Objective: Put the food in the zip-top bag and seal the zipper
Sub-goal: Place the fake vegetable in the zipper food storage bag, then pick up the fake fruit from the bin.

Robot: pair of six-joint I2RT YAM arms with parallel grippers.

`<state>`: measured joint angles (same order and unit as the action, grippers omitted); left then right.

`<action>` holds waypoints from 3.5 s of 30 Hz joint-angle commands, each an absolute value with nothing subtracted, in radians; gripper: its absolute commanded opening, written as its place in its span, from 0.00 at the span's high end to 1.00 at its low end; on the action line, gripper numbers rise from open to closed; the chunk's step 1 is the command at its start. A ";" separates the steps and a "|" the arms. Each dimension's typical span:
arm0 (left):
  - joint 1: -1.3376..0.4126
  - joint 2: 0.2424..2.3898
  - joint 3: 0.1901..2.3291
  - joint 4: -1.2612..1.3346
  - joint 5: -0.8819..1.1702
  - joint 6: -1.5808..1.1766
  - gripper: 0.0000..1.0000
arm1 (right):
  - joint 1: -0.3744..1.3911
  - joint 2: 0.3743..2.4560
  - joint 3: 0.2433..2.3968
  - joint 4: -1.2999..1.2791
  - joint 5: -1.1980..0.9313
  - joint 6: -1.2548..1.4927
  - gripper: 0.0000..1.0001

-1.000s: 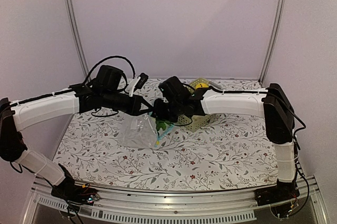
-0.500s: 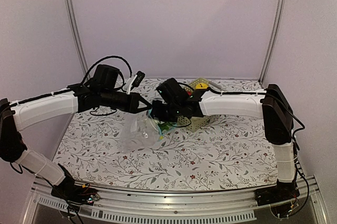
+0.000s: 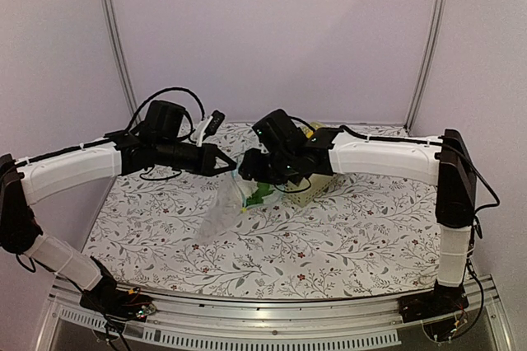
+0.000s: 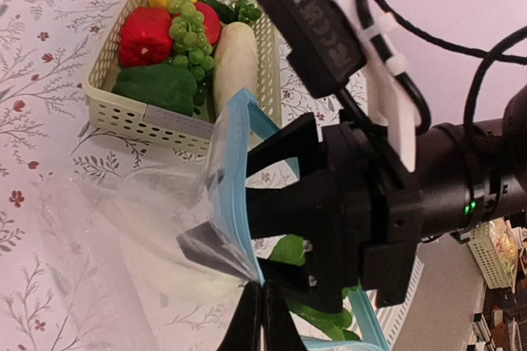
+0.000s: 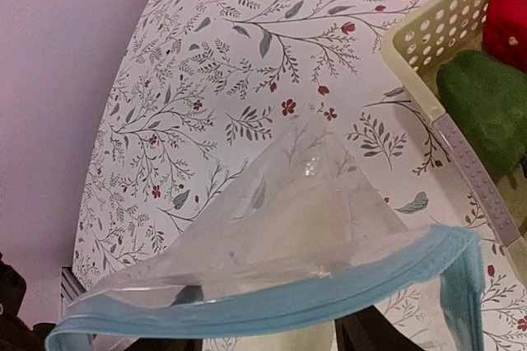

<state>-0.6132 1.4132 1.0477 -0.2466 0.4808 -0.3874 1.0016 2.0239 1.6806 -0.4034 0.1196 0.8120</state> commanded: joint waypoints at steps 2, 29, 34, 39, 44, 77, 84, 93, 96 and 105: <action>-0.597 1.424 1.048 -0.247 0.486 -0.389 1.00 | 1.009 1.964 1.641 -0.424 0.116 0.787 0.54; -0.521 1.314 1.068 -0.284 0.462 -0.301 1.00 | 1.015 1.636 1.567 -0.537 0.262 0.528 0.44; -0.466 1.279 1.079 -0.277 0.469 -0.295 1.00 | 0.953 1.578 1.544 -0.614 0.269 0.498 0.39; -0.456 1.283 1.138 -0.333 0.484 -0.261 1.00 | 0.847 1.614 1.577 -0.718 0.184 0.466 0.37; -0.440 1.282 1.111 -0.333 0.432 -0.265 1.00 | 0.765 1.700 1.596 -0.750 0.143 0.450 0.37; -0.412 1.230 1.080 -0.344 0.372 -0.272 1.00 | 0.642 2.212 1.812 -0.629 0.215 0.422 0.58; -0.411 1.230 1.080 -0.344 0.372 -0.272 1.00 | 0.634 2.261 1.853 -0.623 0.216 0.425 0.60; -0.412 1.229 1.078 -0.344 0.373 -0.272 1.00 | 0.633 2.297 1.872 -0.621 0.241 0.427 0.60; -0.413 1.229 1.078 -0.343 0.374 -0.272 1.00 | 0.634 2.301 1.876 -0.617 0.242 0.430 0.70; -0.412 1.234 1.078 -0.344 0.377 -0.273 1.00 | 0.633 2.288 1.876 -0.612 0.241 0.435 0.87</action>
